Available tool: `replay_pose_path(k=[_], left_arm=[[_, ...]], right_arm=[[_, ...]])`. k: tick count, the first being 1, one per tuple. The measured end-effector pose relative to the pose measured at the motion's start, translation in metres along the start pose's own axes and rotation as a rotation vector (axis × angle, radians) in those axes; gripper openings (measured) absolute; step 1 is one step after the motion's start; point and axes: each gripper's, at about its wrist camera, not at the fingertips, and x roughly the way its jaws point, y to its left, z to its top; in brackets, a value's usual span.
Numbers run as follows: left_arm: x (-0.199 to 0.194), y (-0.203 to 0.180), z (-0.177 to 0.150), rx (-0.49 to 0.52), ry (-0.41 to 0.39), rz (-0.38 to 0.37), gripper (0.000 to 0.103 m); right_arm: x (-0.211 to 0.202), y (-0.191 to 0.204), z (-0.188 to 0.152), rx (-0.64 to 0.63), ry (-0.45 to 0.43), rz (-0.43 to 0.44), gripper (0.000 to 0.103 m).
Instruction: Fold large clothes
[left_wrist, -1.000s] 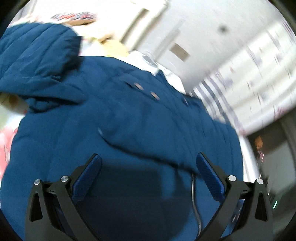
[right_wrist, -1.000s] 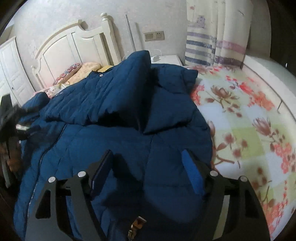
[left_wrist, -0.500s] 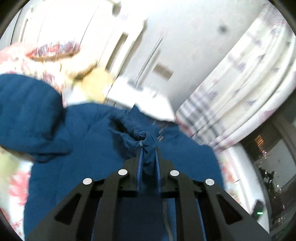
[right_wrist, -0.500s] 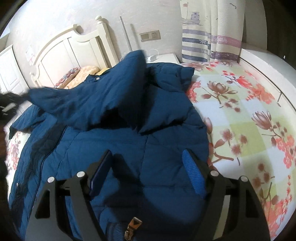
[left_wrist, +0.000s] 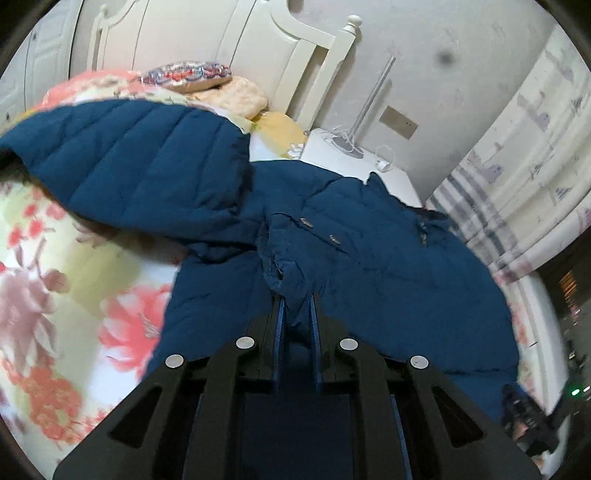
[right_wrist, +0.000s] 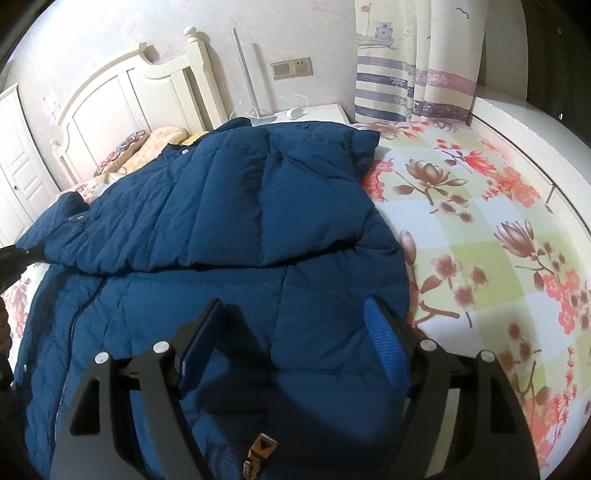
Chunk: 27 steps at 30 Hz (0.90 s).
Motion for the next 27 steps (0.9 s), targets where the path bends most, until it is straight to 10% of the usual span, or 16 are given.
replay_pose_path(k=[3, 8, 11, 14, 19, 27], left_arm=[[-0.004, -0.008, -0.001, 0.097, 0.013, 0.073, 0.014], [-0.057, -0.023, 0.007, 0.180, -0.276, 0.405, 0.018], [-0.068, -0.043, 0.017, 0.202, -0.323, 0.278, 0.023], [-0.036, -0.070, 0.018, 0.291, -0.219, 0.187, 0.099], [0.018, -0.084, 0.001, 0.421, -0.092, 0.174, 0.099], [0.072, -0.058, -0.011, 0.361, 0.043, 0.124, 0.099]], right_arm=[[-0.003, 0.002, 0.000, -0.007, -0.015, -0.031, 0.077], [-0.032, 0.008, 0.017, -0.039, -0.116, -0.075, 0.074], [-0.041, 0.026, 0.051, -0.095, -0.176, -0.070, 0.074], [-0.020, 0.055, 0.077, -0.190, -0.155, -0.074, 0.074], [0.065, 0.050, 0.071, -0.290, 0.112, -0.189, 0.072], [0.042, 0.029, 0.116, -0.140, 0.005, -0.094, 0.075]])
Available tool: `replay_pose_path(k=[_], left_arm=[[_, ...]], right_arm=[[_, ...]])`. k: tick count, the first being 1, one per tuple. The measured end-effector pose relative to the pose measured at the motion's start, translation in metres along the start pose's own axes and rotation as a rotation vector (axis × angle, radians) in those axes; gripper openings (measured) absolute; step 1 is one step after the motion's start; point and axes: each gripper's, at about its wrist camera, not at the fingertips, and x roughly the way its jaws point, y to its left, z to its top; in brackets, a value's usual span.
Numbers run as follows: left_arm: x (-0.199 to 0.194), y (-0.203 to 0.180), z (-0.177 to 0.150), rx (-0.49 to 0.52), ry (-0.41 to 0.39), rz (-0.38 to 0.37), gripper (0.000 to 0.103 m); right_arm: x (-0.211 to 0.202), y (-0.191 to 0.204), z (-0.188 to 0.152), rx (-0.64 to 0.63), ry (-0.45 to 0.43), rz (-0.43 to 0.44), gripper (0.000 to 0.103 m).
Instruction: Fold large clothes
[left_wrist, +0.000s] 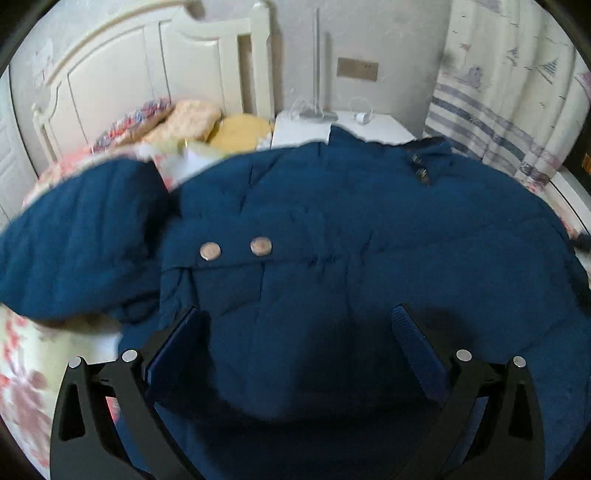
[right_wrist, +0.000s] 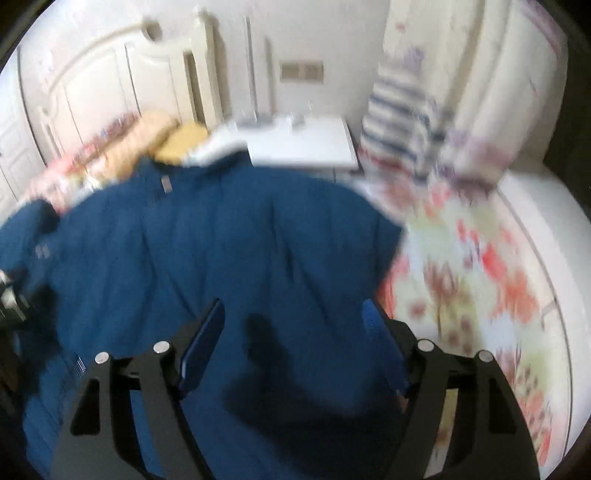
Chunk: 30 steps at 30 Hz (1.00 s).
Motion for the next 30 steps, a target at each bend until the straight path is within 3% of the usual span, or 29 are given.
replay_pose_path(k=[4, 7, 8, 12, 17, 18, 20, 22, 25, 27, 30], left_arm=[[0.003, -0.013, -0.007, 0.051, 0.001, 0.061, 0.099], [0.004, -0.013, -0.007, 0.055, 0.007, 0.069, 0.099], [0.004, -0.014, -0.007, 0.059, 0.008, 0.073, 0.099], [0.005, -0.016, -0.009, 0.075, 0.014, 0.097, 0.099], [0.005, -0.015, -0.008, 0.067, 0.014, 0.088, 0.099], [0.005, -0.015, -0.008, 0.066, 0.014, 0.087, 0.099], [0.005, -0.014, -0.008, 0.065, 0.014, 0.084, 0.099], [0.005, -0.013, -0.008, 0.062, 0.013, 0.078, 0.099], [0.005, -0.013, -0.008, 0.058, 0.014, 0.075, 0.099], [0.005, -0.013, -0.008, 0.057, 0.015, 0.074, 0.099], [0.005, -0.013, -0.009, 0.058, 0.014, 0.076, 0.099]], right_arm=[[0.032, 0.011, 0.038, -0.029, -0.009, 0.034, 0.075], [0.085, 0.004, 0.038, -0.021, 0.130, -0.064, 0.077], [0.094, 0.001, 0.035, -0.003, 0.164, -0.064, 0.085], [0.082, 0.006, 0.039, 0.053, 0.131, -0.105, 0.084], [0.074, 0.034, 0.061, -0.023, 0.003, -0.074, 0.084], [0.078, 0.037, 0.063, -0.032, 0.014, -0.058, 0.085], [0.111, 0.038, 0.062, -0.055, 0.127, -0.050, 0.086], [0.123, 0.032, 0.060, -0.023, 0.141, -0.037, 0.096], [0.116, 0.023, 0.063, 0.050, 0.149, -0.053, 0.094], [0.090, 0.025, 0.059, 0.091, 0.101, -0.032, 0.091], [0.051, 0.041, 0.040, 0.032, 0.023, 0.000, 0.092]])
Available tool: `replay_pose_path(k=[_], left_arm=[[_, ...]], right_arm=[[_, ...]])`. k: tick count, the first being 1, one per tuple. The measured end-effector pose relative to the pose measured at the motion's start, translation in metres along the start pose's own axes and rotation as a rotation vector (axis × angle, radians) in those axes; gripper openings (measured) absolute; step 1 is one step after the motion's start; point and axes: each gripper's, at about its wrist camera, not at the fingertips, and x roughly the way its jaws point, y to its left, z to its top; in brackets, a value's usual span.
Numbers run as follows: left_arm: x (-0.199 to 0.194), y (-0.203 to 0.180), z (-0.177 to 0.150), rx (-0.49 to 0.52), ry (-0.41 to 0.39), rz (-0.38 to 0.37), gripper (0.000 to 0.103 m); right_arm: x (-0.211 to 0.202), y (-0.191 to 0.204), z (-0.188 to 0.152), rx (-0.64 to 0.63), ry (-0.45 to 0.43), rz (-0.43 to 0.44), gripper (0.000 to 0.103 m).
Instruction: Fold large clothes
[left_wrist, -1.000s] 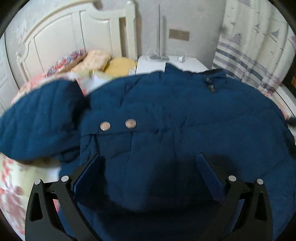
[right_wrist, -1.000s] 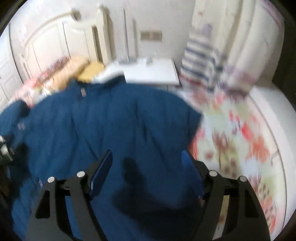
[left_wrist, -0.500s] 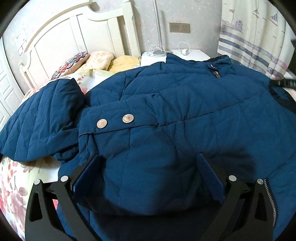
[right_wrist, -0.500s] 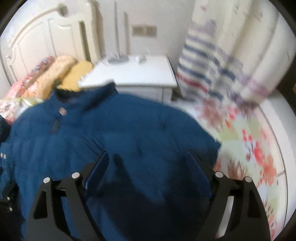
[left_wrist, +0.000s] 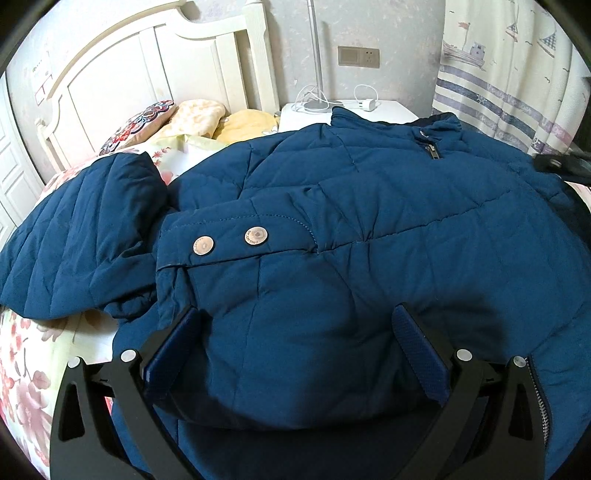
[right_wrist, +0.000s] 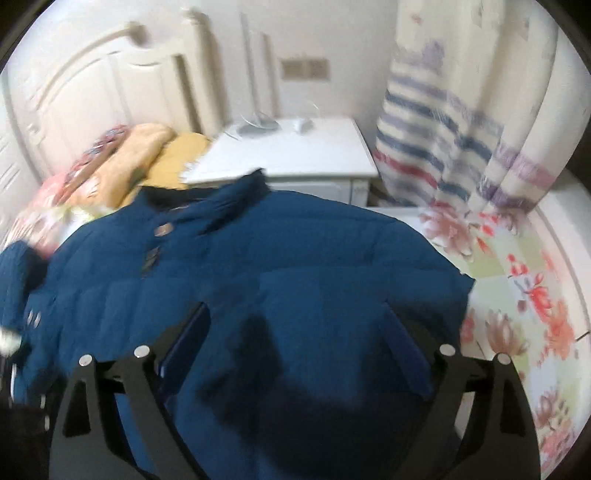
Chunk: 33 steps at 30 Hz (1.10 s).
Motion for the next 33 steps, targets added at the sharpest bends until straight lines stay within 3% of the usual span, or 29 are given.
replay_pose_path(k=[4, 5, 7, 9, 11, 14, 17, 21, 22, 25, 28, 31, 33], left_arm=[[0.000, 0.000, 0.000, -0.001, 0.000, -0.001, 0.099], [0.000, 0.000, 0.000, -0.002, -0.001, -0.003, 0.099], [0.000, 0.001, 0.000, -0.004, -0.001, -0.005, 0.099], [0.000, 0.001, 0.000, -0.006, -0.001, -0.007, 0.099], [0.000, 0.002, 0.000, -0.008, -0.002, -0.010, 0.099], [0.000, 0.002, 0.000, -0.009, -0.001, -0.010, 0.099], [0.000, 0.002, 0.000, -0.010, -0.001, -0.011, 0.099], [-0.001, 0.002, 0.000, -0.012, -0.003, -0.013, 0.099], [-0.001, 0.003, 0.000, -0.014, -0.003, -0.015, 0.099], [-0.001, 0.003, 0.000, -0.016, -0.004, -0.018, 0.099], [-0.001, 0.004, 0.000, -0.017, -0.005, -0.019, 0.099], [-0.002, 0.004, -0.001, -0.022, -0.007, -0.024, 0.099], [-0.002, 0.004, 0.000, -0.023, -0.007, -0.025, 0.099]], right_arm=[[0.002, 0.021, -0.036, -0.130, 0.075, -0.033, 0.095], [0.011, 0.019, -0.043, -0.135, 0.087, -0.041, 0.100], [0.017, 0.013, -0.045, -0.091, 0.094, -0.009, 0.100], [0.017, 0.011, -0.040, -0.063, 0.111, -0.038, 0.100], [0.004, 0.017, -0.038, -0.047, 0.090, -0.070, 0.097], [-0.019, 0.031, -0.048, -0.051, 0.021, -0.025, 0.097], [-0.009, 0.051, -0.071, -0.131, 0.077, -0.041, 0.100], [-0.011, 0.050, -0.068, -0.095, 0.118, -0.072, 0.099], [-0.018, 0.055, -0.067, -0.102, 0.104, -0.092, 0.099], [-0.037, 0.077, -0.077, -0.167, 0.025, -0.042, 0.099], [-0.021, 0.090, -0.095, -0.223, 0.073, -0.036, 0.100], [-0.022, 0.077, -0.082, -0.146, 0.147, -0.001, 0.100], [-0.031, 0.078, -0.066, -0.142, 0.110, -0.024, 0.097]])
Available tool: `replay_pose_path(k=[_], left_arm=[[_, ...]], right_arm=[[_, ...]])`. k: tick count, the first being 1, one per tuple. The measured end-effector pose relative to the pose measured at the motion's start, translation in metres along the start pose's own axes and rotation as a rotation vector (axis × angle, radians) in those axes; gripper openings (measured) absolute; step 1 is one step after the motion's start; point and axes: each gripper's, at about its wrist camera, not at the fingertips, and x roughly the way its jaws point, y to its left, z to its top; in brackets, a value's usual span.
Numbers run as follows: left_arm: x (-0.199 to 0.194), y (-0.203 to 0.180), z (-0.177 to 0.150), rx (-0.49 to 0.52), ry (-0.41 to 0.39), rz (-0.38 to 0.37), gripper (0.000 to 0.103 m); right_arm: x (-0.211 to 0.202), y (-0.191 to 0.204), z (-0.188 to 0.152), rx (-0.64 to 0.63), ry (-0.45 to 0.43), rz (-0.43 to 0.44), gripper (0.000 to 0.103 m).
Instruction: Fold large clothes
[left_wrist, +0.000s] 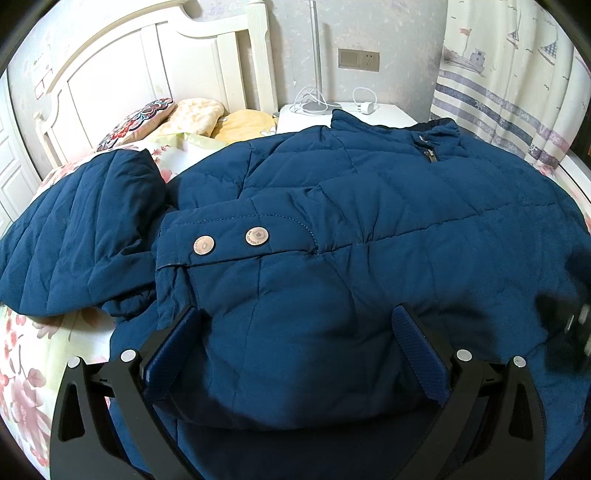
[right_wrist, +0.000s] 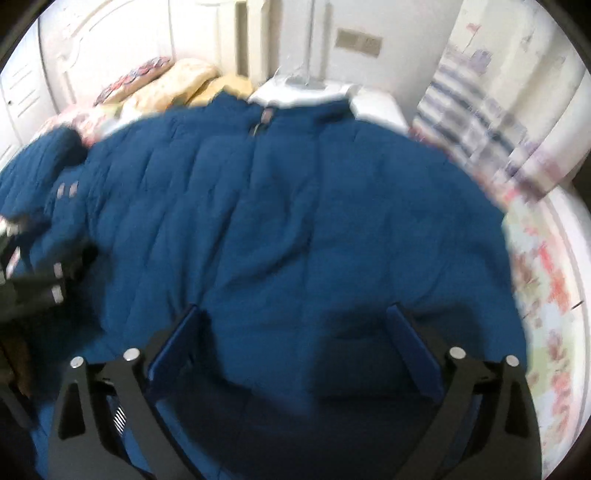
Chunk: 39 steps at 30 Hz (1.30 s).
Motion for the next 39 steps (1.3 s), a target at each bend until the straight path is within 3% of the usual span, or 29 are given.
replay_pose_path(k=[2, 4, 6, 7, 9, 12, 14, 16, 20, 22, 24, 28, 31, 33, 35, 37, 38, 39], left_arm=[[0.000, 0.000, 0.000, 0.001, 0.000, 0.001, 0.099], [0.000, 0.001, 0.000, -0.002, -0.001, -0.002, 0.099], [-0.001, 0.002, 0.000, -0.008, -0.004, -0.010, 0.099], [-0.002, 0.004, 0.000, -0.015, -0.008, -0.018, 0.099], [-0.003, 0.008, -0.001, -0.034, -0.017, -0.042, 0.099], [-0.009, 0.018, -0.002, -0.083, -0.047, -0.097, 0.099], [-0.017, 0.031, -0.004, -0.146, -0.099, -0.165, 0.099], [-0.032, 0.057, -0.007, -0.258, -0.180, -0.251, 0.099], [-0.064, 0.136, -0.014, -0.607, -0.316, -0.328, 0.099], [-0.080, 0.182, -0.028, -0.800, -0.379, -0.315, 0.099], [-0.094, 0.228, -0.046, -0.974, -0.408, -0.305, 0.099], [-0.106, 0.304, -0.085, -1.234, -0.456, -0.309, 0.099], [-0.096, 0.348, -0.094, -1.322, -0.412, -0.284, 0.099], [-0.076, 0.379, -0.093, -1.367, -0.366, -0.306, 0.097], [-0.066, 0.397, -0.089, -1.391, -0.374, -0.335, 0.086], [-0.060, 0.411, -0.081, -1.386, -0.416, -0.384, 0.049], [-0.056, 0.414, -0.078, -1.391, -0.417, -0.385, 0.021], [-0.056, 0.413, -0.074, -1.393, -0.410, -0.344, 0.005]], right_arm=[[-0.014, 0.004, 0.026, 0.012, -0.079, 0.009, 0.097], [-0.013, 0.008, 0.051, 0.029, -0.126, 0.076, 0.097], [0.010, 0.013, 0.073, 0.023, -0.096, 0.041, 0.098], [0.030, 0.015, 0.080, 0.030, -0.040, 0.021, 0.097], [0.068, 0.019, 0.080, 0.032, 0.059, 0.014, 0.099], [0.068, 0.020, 0.072, 0.062, 0.032, 0.020, 0.099], [0.040, 0.020, 0.059, 0.107, -0.012, 0.068, 0.093], [0.006, 0.027, 0.037, 0.093, -0.095, 0.123, 0.094], [-0.019, 0.045, -0.012, -0.079, -0.078, 0.014, 0.098], [-0.007, 0.043, -0.027, -0.108, -0.049, -0.051, 0.100], [-0.001, 0.030, -0.032, -0.040, -0.069, 0.020, 0.101], [0.003, 0.025, -0.032, -0.020, -0.078, 0.040, 0.101], [0.003, 0.024, -0.035, -0.010, -0.080, 0.054, 0.101], [0.003, 0.024, -0.035, -0.008, -0.081, 0.058, 0.101], [0.003, 0.024, -0.033, -0.008, -0.082, 0.058, 0.101], [0.003, 0.024, -0.033, -0.006, -0.081, 0.061, 0.101], [0.003, 0.023, -0.032, -0.006, -0.064, 0.060, 0.101], [0.004, 0.023, -0.031, -0.004, -0.064, 0.062, 0.101]])
